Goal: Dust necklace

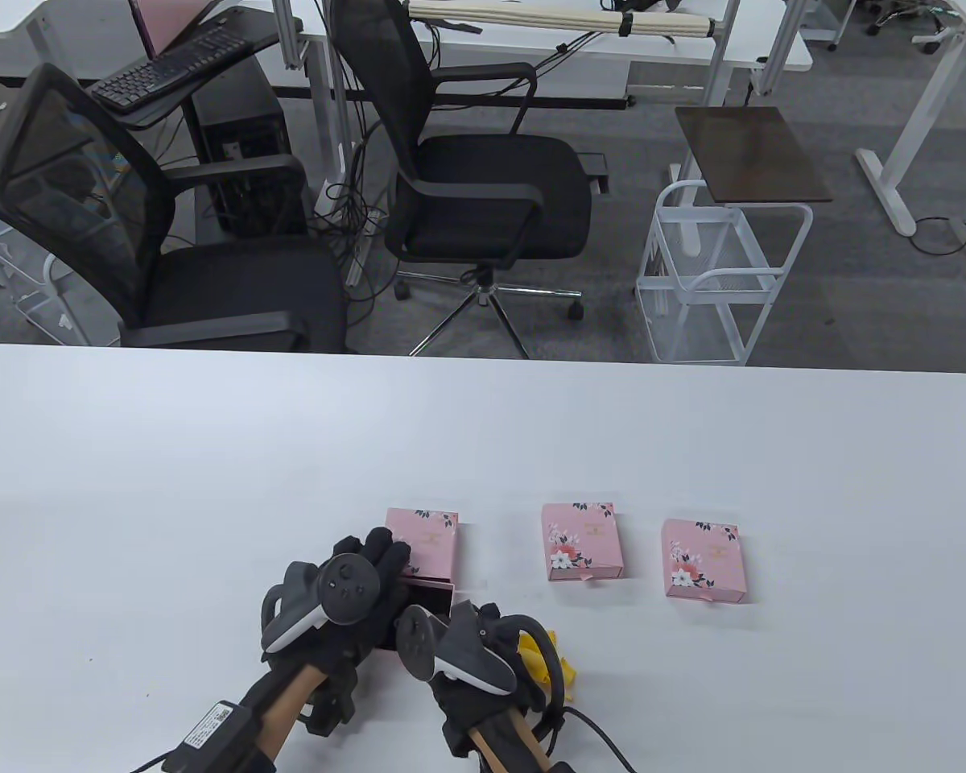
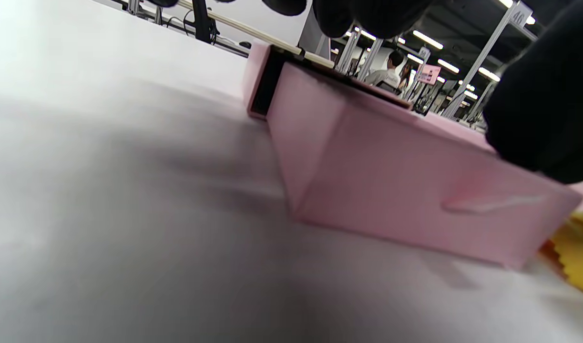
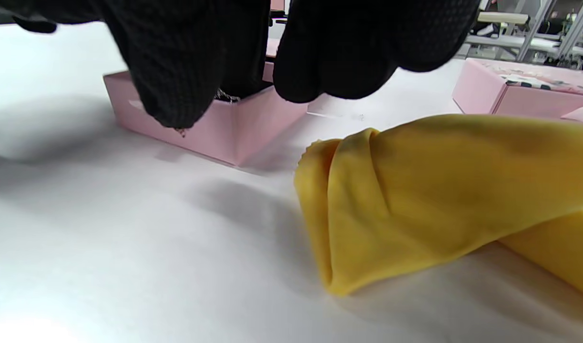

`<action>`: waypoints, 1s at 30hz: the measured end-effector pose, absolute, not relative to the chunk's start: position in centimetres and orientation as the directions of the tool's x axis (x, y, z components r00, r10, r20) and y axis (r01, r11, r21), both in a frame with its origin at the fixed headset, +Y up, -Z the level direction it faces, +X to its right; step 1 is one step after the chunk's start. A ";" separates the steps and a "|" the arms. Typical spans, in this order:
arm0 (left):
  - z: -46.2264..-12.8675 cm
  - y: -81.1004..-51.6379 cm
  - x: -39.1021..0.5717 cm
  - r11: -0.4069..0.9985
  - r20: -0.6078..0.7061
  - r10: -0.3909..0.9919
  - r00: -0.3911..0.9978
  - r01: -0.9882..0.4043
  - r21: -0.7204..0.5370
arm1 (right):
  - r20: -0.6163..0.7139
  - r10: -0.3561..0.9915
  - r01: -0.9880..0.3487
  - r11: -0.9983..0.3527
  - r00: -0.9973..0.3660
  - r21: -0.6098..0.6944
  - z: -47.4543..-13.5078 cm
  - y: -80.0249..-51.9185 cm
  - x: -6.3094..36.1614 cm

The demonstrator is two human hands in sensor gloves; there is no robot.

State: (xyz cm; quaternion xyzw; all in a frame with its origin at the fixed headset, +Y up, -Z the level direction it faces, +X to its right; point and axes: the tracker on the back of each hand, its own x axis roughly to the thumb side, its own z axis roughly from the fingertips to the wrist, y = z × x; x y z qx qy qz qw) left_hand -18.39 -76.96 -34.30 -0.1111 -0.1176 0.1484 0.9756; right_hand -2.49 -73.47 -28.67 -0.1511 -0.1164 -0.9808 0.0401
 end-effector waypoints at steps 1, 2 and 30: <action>-34.4 -77.2 -18.5 0.929 0.196 0.319 0.927 -0.265 -0.258 | 0.307 -0.055 0.121 -0.973 -0.950 0.199 -28.7 -73.6 -2.6; -34.5 -77.4 -18.6 0.926 0.192 0.322 0.927 -0.265 -0.270 | 0.307 -0.067 0.128 -0.975 -0.949 0.183 -28.7 -73.7 -2.7; -34.8 -77.2 -19.5 0.895 0.183 0.375 0.909 -0.304 -0.326 | 0.208 -0.166 0.152 -0.985 -0.964 -0.083 -29.8 -74.8 -4.2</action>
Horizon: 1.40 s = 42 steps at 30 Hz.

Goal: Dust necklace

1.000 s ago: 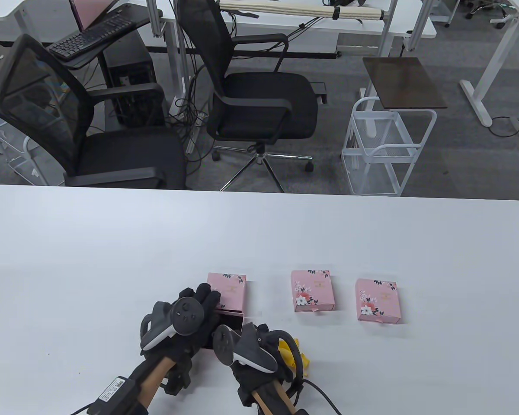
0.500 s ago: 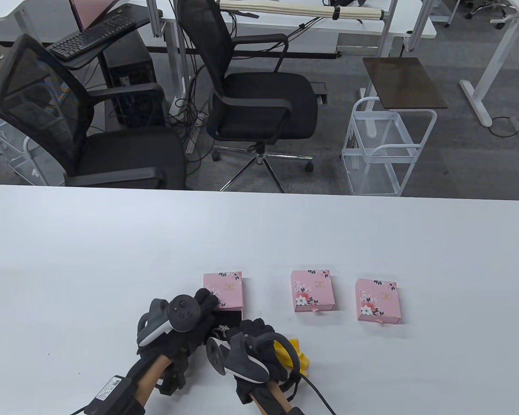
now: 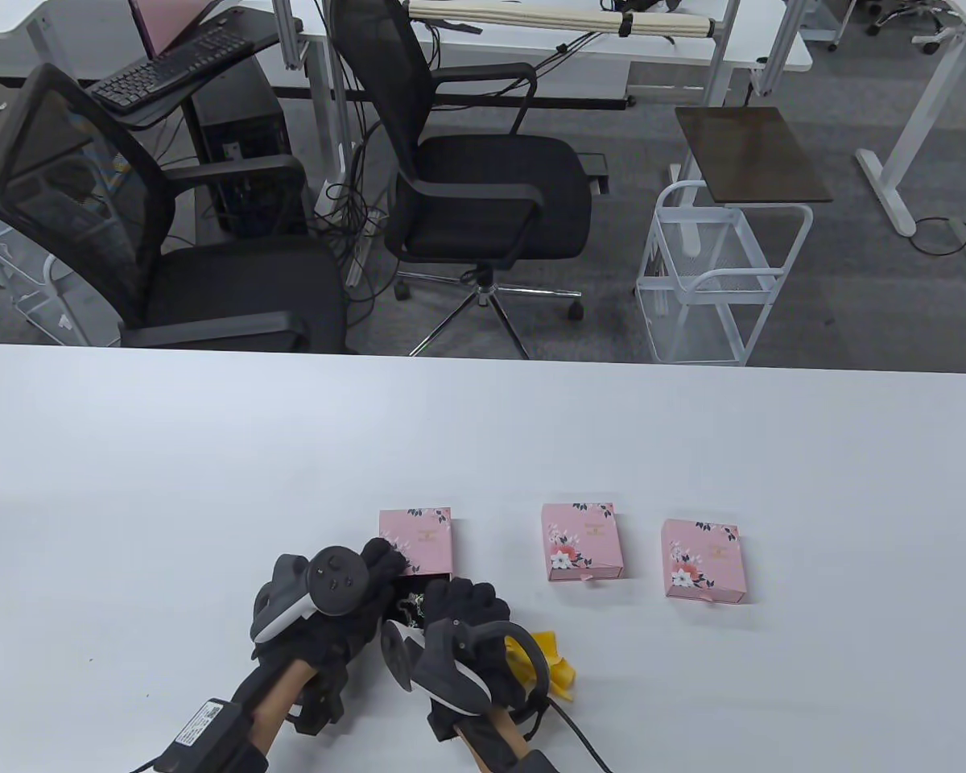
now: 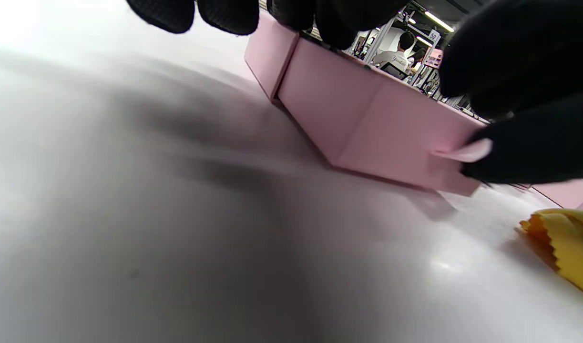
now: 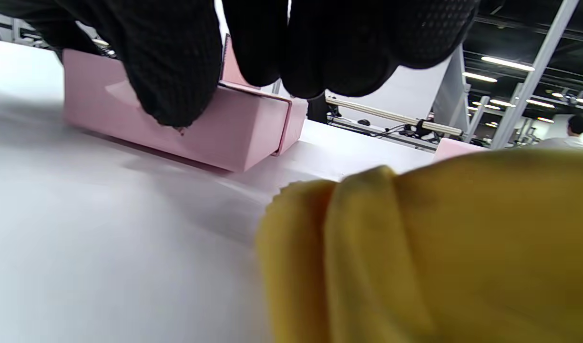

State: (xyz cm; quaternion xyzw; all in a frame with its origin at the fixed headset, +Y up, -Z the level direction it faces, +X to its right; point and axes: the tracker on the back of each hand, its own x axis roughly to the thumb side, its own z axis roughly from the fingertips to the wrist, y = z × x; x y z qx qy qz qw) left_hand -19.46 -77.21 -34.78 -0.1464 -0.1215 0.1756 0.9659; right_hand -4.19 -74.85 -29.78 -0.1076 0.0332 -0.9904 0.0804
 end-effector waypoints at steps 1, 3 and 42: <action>-34.8 -77.2 -19.4 0.896 0.185 0.372 0.910 -0.300 -0.326 | 0.212 -0.145 0.138 -0.989 -0.967 -0.049 -30.5 -74.9 -4.6; -34.8 -77.2 -19.5 0.895 0.183 0.371 0.910 -0.298 -0.331 | 0.182 -0.138 0.136 -0.990 -0.974 -0.025 -31.2 -75.0 -4.9; -30.4 -73.5 -25.5 0.801 0.167 0.598 0.784 -0.593 -0.087 | -0.083 0.101 -0.126 -0.914 -0.991 0.385 -38.8 -75.5 -7.1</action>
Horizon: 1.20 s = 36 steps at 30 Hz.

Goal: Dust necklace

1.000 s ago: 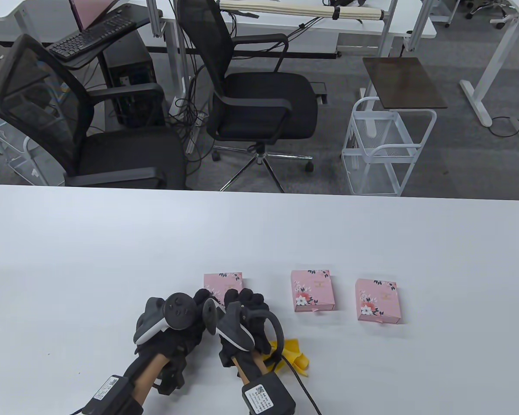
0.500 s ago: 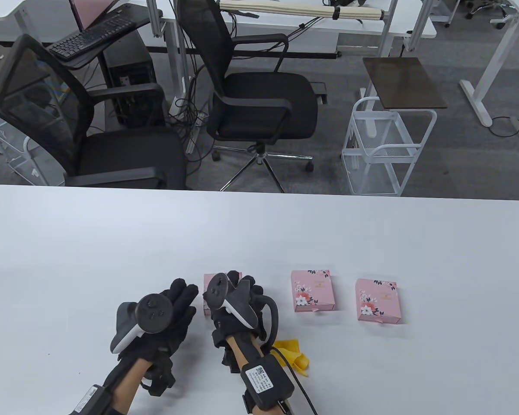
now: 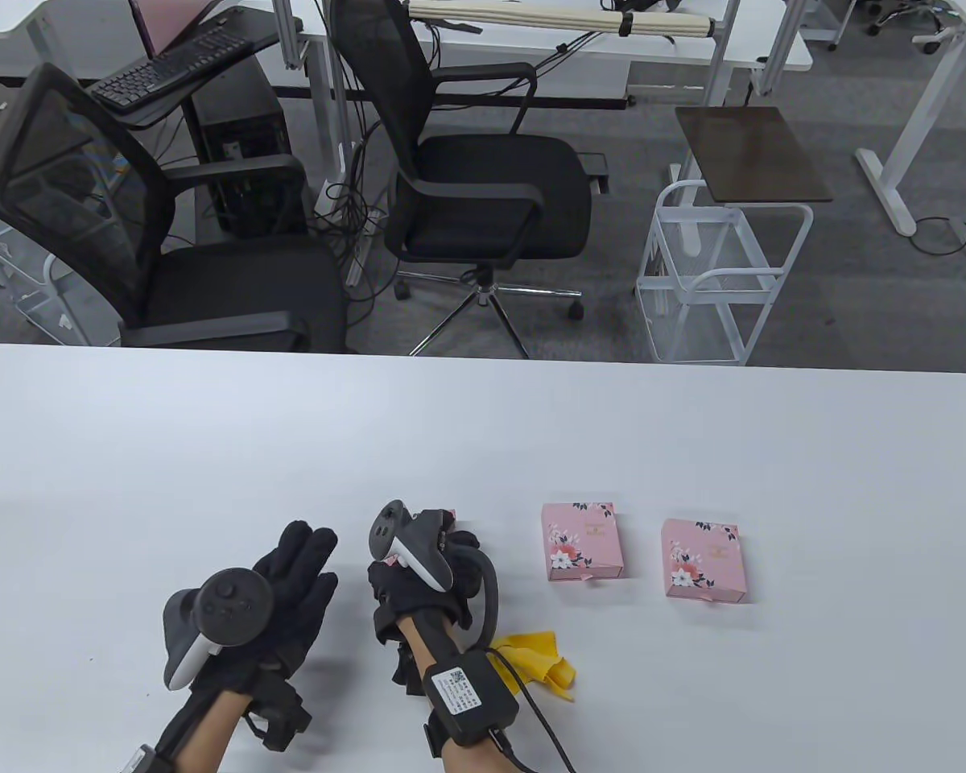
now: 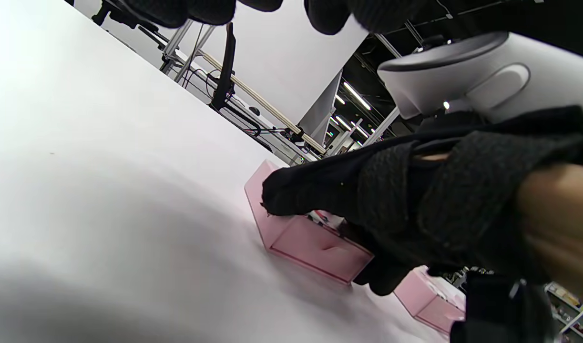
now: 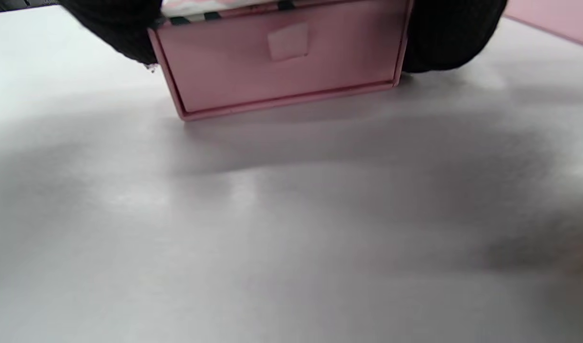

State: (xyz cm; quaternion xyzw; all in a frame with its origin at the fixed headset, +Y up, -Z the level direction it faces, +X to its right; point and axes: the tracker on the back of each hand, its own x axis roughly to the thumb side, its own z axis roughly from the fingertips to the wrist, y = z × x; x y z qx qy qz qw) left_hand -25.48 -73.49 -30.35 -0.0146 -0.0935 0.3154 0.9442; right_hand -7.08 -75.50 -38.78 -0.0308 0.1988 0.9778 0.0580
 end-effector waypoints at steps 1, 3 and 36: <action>-30.3 -73.5 -25.4 0.802 0.171 0.596 0.784 -0.590 -0.089 | -0.089 0.113 -0.139 -0.915 -0.990 0.379 -38.7 -75.4 -6.9; -30.1 -73.6 -25.2 0.808 0.177 0.589 0.788 -0.582 -0.095 | -0.086 0.136 -0.158 -0.921 -0.987 0.355 -38.5 -74.9 -6.3; -28.6 -72.8 -23.8 0.849 0.259 0.516 0.817 -0.528 -0.024 | -0.310 0.158 -0.275 -0.883 -0.937 0.381 -26.8 -75.3 19.1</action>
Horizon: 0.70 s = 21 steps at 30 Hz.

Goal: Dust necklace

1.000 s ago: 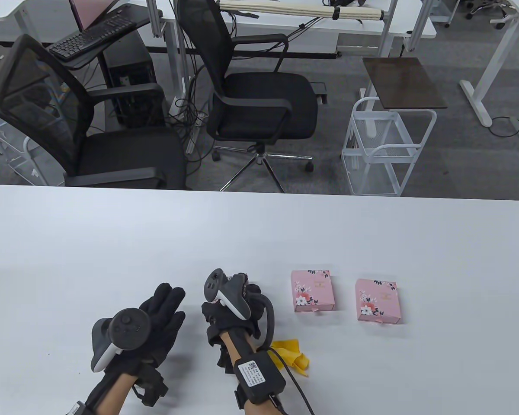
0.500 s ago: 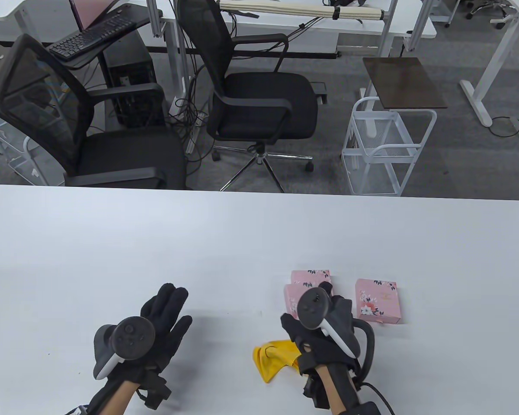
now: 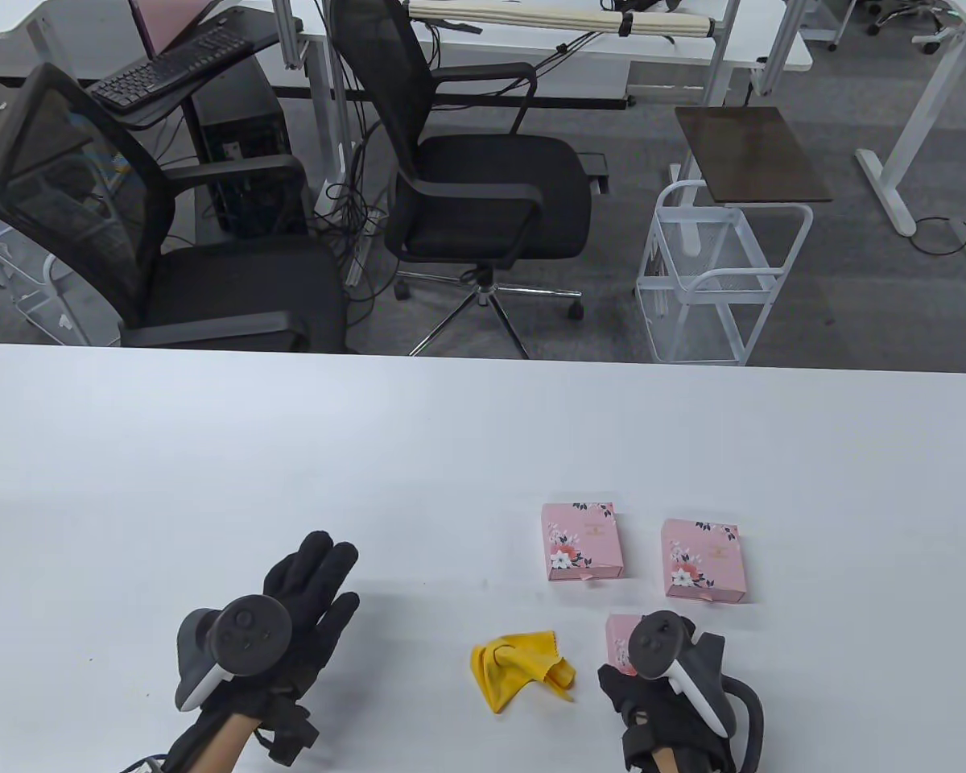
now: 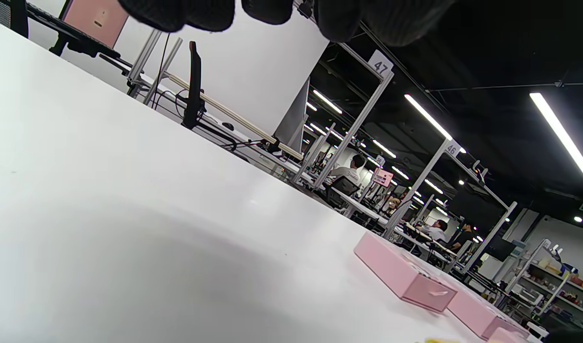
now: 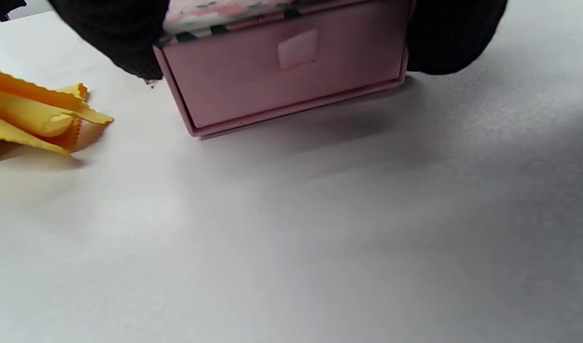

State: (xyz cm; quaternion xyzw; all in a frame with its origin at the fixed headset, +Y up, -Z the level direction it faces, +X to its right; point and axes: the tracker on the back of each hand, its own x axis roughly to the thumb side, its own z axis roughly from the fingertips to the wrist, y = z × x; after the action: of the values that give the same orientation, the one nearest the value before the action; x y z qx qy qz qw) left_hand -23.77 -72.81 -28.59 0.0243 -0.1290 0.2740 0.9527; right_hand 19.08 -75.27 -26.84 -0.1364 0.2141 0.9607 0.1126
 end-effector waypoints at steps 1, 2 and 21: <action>-28.6 -72.8 -23.7 0.850 0.260 0.514 0.817 -0.527 -0.024 | -0.311 0.160 -0.280 -0.875 -0.937 0.395 -26.9 -75.2 19.1; -28.6 -72.8 -23.7 0.850 0.260 0.513 0.818 -0.526 -0.022 | -0.324 0.157 -0.287 -0.867 -0.933 0.408 -27.0 -75.0 19.2; -26.6 -71.4 -19.9 0.945 0.272 0.207 0.940 -0.264 0.193 | 0.272 -0.052 -0.005 -0.979 -0.961 -0.204 -26.5 -71.1 3.7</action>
State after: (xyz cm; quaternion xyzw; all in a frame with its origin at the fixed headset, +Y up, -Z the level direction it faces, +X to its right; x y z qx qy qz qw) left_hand -19.88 -71.36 -26.59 0.1141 -0.1249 0.1204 0.9782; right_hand 3.73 -71.08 -26.48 0.1392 -0.1016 0.9850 -0.0120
